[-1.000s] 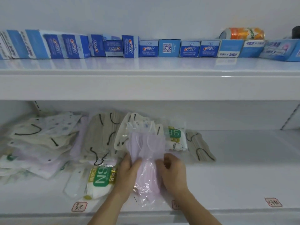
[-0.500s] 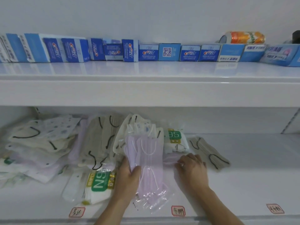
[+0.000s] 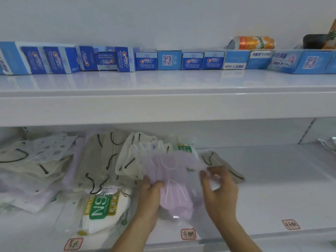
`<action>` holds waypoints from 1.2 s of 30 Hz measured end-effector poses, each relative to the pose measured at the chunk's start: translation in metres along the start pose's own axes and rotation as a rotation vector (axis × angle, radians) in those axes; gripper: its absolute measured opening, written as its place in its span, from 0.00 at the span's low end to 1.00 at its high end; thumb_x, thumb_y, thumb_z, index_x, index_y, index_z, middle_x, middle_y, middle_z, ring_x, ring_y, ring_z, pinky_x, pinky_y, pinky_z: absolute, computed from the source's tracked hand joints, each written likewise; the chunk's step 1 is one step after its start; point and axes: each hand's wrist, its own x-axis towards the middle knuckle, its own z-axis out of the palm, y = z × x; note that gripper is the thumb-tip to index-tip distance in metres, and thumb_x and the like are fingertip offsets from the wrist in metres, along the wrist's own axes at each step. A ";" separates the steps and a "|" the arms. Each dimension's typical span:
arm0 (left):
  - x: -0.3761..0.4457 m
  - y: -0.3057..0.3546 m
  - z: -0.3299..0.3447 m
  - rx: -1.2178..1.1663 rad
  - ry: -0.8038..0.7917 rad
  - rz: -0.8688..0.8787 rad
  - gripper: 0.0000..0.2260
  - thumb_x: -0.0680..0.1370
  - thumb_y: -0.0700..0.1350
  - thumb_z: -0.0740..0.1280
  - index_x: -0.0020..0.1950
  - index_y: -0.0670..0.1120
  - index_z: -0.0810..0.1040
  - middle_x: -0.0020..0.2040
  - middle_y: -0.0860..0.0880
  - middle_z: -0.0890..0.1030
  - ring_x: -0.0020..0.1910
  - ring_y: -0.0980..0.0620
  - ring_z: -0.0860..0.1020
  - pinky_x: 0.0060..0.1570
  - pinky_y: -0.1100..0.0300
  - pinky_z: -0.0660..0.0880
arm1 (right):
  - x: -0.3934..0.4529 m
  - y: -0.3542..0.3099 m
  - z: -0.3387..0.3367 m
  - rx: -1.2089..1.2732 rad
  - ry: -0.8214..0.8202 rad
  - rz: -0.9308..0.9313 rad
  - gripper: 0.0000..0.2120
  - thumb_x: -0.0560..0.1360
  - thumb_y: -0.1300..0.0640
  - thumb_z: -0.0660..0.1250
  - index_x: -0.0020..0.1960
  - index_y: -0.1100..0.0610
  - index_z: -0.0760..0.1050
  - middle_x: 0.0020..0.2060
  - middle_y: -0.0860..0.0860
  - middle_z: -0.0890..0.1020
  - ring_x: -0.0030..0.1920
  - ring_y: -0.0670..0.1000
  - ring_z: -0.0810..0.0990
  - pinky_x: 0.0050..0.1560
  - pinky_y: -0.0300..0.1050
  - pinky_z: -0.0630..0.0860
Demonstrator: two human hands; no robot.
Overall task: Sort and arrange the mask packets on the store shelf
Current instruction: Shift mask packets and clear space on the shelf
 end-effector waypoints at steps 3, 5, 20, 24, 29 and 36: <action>-0.004 -0.001 0.019 -0.134 -0.053 -0.061 0.06 0.77 0.46 0.67 0.53 0.48 0.79 0.52 0.43 0.82 0.51 0.42 0.81 0.47 0.47 0.78 | -0.024 0.016 0.005 -0.129 -0.363 -0.093 0.10 0.70 0.49 0.73 0.46 0.43 0.73 0.43 0.39 0.79 0.46 0.41 0.78 0.45 0.28 0.69; -0.005 -0.004 0.026 -0.208 -0.110 -0.074 0.14 0.76 0.53 0.70 0.60 0.49 0.81 0.55 0.44 0.84 0.55 0.41 0.83 0.56 0.41 0.79 | -0.028 0.022 -0.002 -0.140 -0.474 -0.186 0.14 0.68 0.47 0.74 0.51 0.44 0.74 0.49 0.37 0.78 0.55 0.41 0.77 0.54 0.31 0.70; -0.044 -0.028 0.129 -0.184 0.042 -0.027 0.11 0.79 0.38 0.65 0.59 0.47 0.79 0.48 0.45 0.85 0.46 0.45 0.82 0.45 0.52 0.78 | 0.039 0.063 -0.087 0.144 -0.484 0.417 0.14 0.76 0.57 0.73 0.60 0.48 0.77 0.50 0.50 0.85 0.44 0.46 0.85 0.42 0.42 0.82; -0.049 -0.031 0.141 -0.009 -0.056 0.018 0.12 0.75 0.43 0.72 0.59 0.49 0.80 0.49 0.49 0.86 0.48 0.49 0.85 0.48 0.53 0.80 | 0.048 0.067 -0.089 0.114 -0.604 0.259 0.20 0.74 0.59 0.73 0.63 0.47 0.76 0.54 0.43 0.85 0.52 0.44 0.84 0.53 0.47 0.83; -0.042 -0.038 0.134 0.151 -0.151 0.025 0.19 0.75 0.49 0.72 0.64 0.55 0.76 0.51 0.49 0.86 0.48 0.51 0.84 0.49 0.53 0.80 | 0.080 0.087 -0.094 0.058 -0.531 0.317 0.19 0.73 0.61 0.74 0.61 0.51 0.75 0.49 0.48 0.86 0.46 0.49 0.86 0.47 0.50 0.83; -0.027 -0.053 0.143 0.826 -0.092 0.507 0.18 0.81 0.42 0.64 0.71 0.52 0.74 0.62 0.54 0.79 0.60 0.57 0.76 0.60 0.58 0.76 | 0.135 0.135 -0.125 -0.127 -0.451 0.498 0.22 0.72 0.57 0.74 0.65 0.51 0.74 0.51 0.53 0.85 0.45 0.56 0.85 0.50 0.56 0.83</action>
